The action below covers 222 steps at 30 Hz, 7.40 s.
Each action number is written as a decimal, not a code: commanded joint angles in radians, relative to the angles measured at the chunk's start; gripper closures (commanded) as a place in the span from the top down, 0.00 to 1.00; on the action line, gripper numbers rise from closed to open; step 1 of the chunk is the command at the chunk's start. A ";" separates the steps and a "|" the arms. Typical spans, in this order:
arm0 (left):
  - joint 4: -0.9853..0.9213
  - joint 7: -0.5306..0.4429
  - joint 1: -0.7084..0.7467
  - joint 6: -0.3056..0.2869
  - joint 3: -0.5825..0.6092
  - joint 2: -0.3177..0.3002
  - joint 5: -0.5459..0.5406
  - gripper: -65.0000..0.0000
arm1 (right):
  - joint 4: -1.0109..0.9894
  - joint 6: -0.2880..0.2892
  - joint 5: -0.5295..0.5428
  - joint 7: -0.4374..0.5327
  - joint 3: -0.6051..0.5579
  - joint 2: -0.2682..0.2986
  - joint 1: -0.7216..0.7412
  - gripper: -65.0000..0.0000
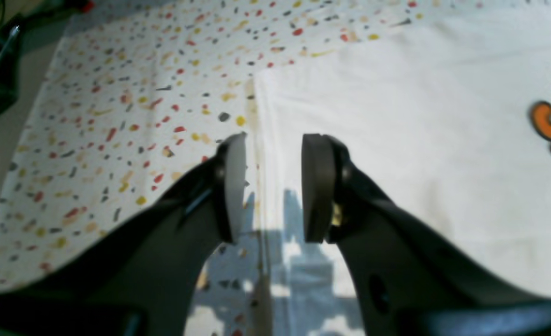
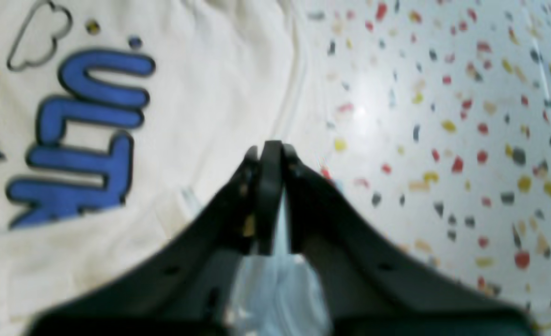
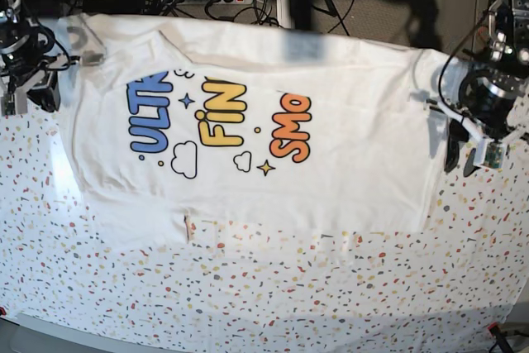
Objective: Fold the T-shirt properly
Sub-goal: 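Pull the shirt toward the robot with both grippers, flattening it, then move both grippers to the shirt's side edges and grasp them, then fold the shirt's hem half over toward the collar with both grippers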
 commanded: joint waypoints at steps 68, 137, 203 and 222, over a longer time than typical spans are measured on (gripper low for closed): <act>-1.732 -0.243 -1.109 -0.369 -0.004 0.120 0.346 0.00 | -0.773 -0.005 0.002 -0.328 -0.500 0.085 1.030 0.45; -1.492 -0.322 -0.920 -0.419 -0.005 0.075 0.041 0.00 | -0.666 0.177 0.034 -0.142 -0.528 0.097 0.826 0.00; -0.464 0.149 -0.138 -0.399 -0.007 -0.177 -0.395 0.03 | -0.077 0.174 -0.026 -0.172 0.014 -0.071 0.098 0.05; -0.480 0.323 -0.087 -0.343 -0.007 -0.247 -0.587 0.52 | -0.077 0.170 -0.023 -0.191 0.014 -0.071 0.103 0.46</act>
